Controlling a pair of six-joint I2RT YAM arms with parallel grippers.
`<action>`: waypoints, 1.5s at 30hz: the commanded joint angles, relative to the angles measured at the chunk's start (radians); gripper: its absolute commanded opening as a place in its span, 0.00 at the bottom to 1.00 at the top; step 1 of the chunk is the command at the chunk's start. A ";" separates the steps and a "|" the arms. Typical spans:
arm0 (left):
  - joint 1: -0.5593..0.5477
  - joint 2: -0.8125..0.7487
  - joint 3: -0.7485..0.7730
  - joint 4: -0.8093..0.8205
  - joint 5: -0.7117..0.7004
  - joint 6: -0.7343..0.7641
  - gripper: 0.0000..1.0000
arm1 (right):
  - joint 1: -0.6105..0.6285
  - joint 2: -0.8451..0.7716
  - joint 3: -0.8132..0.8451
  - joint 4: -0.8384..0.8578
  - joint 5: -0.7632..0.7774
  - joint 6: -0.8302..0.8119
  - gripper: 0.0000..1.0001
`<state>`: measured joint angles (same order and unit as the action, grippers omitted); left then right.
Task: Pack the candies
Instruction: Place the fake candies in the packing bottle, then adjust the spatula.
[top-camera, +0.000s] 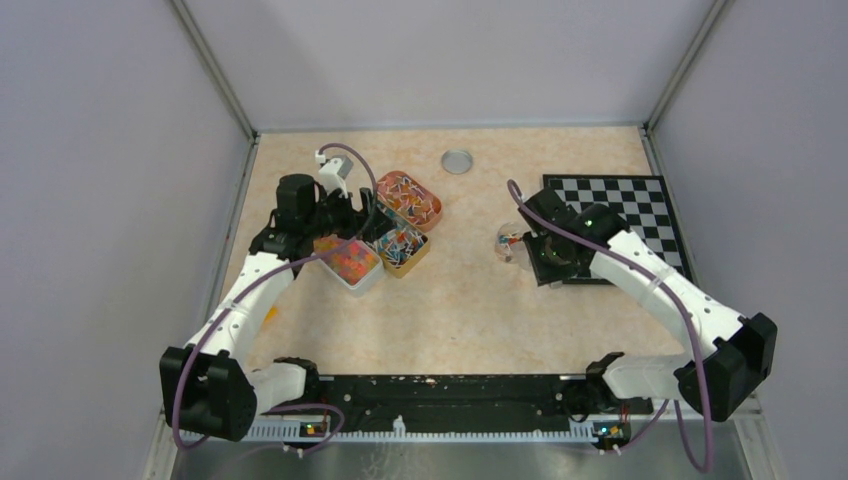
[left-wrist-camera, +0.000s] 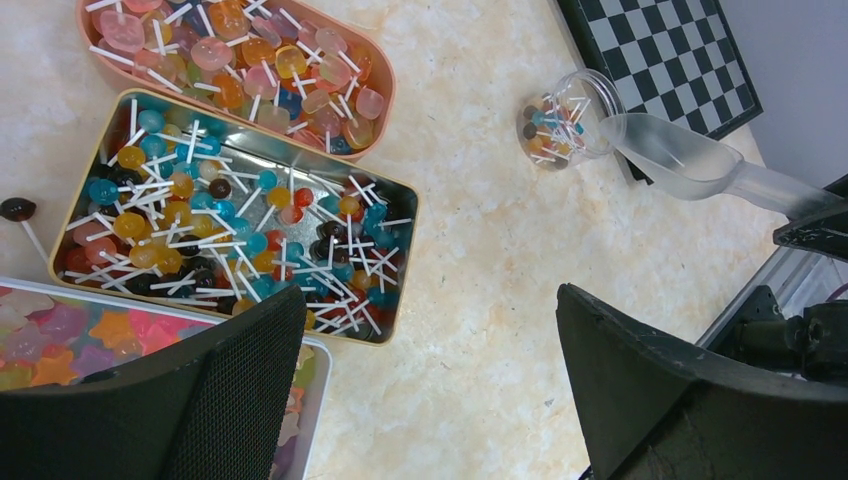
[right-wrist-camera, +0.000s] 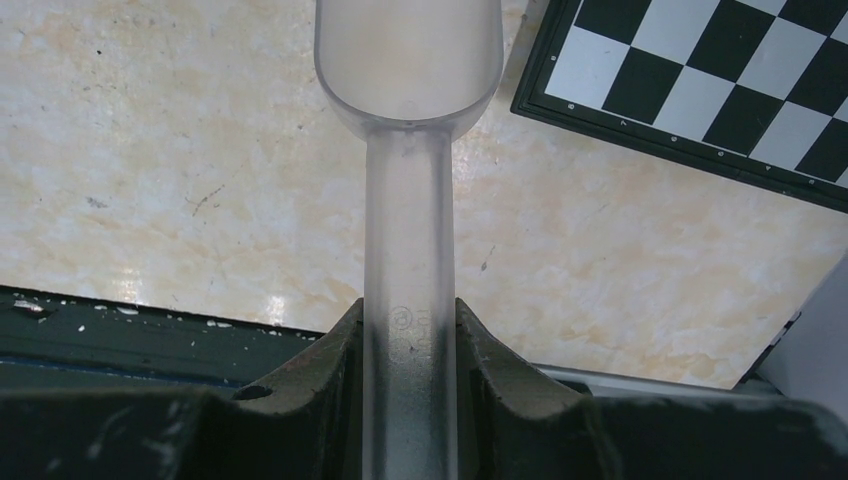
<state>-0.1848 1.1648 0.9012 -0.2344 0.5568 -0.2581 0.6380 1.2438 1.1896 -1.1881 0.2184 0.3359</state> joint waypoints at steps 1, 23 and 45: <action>-0.004 -0.026 0.010 0.018 -0.016 0.025 0.99 | -0.009 0.005 0.062 -0.021 0.002 -0.012 0.00; -0.004 -0.057 0.013 0.083 0.137 -0.124 0.99 | 0.091 -0.106 -0.009 0.343 -0.213 -0.134 0.00; -0.004 -0.049 0.044 0.107 0.240 -0.199 0.99 | 0.282 -0.069 -0.056 0.764 -0.261 -0.228 0.00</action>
<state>-0.1856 1.1103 0.9352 -0.1795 0.7532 -0.4255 0.9081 1.1847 1.0870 -0.5278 -0.0189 0.1528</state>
